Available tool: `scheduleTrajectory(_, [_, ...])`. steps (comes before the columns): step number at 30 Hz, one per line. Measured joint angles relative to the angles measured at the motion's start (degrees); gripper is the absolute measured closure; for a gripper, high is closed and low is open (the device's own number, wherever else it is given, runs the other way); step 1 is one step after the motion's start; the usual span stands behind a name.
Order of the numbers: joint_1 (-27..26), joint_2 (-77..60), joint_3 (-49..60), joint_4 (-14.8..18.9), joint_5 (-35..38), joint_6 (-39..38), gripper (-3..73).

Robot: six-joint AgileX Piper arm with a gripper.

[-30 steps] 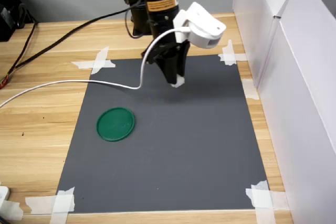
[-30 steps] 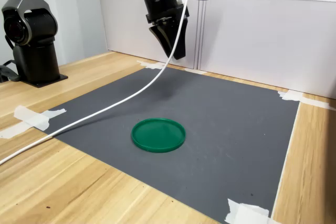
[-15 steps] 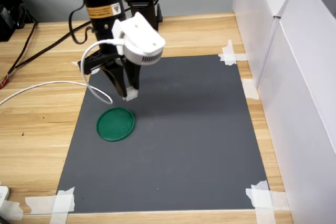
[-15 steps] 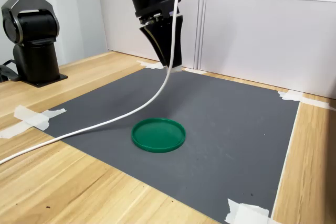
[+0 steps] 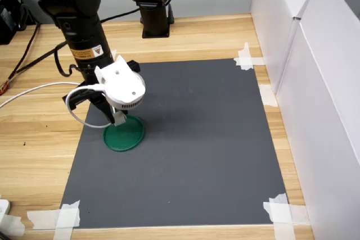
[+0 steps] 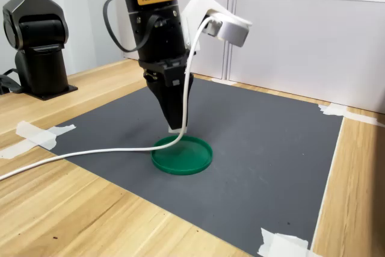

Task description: Grasp a white terminal and put it in the green lid.

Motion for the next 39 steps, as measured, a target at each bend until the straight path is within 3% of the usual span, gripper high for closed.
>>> scheduleTrajectory(11, [0.00,2.45,-0.17,-0.39,-2.89,-1.18,40.6])
scheduleTrajectory(21, [0.00,2.71,-0.17,-0.19,-3.30,-1.25,25.9])
scheduleTrajectory(31, [0.00,-3.15,-0.17,2.40,-7.19,-0.66,24.9])
scheduleTrajectory(35, [0.14,-9.93,-0.17,4.16,-9.11,-0.58,31.1])
scheduleTrajectory(39, [3.47,-17.07,1.39,4.30,-10.79,1.53,47.1])
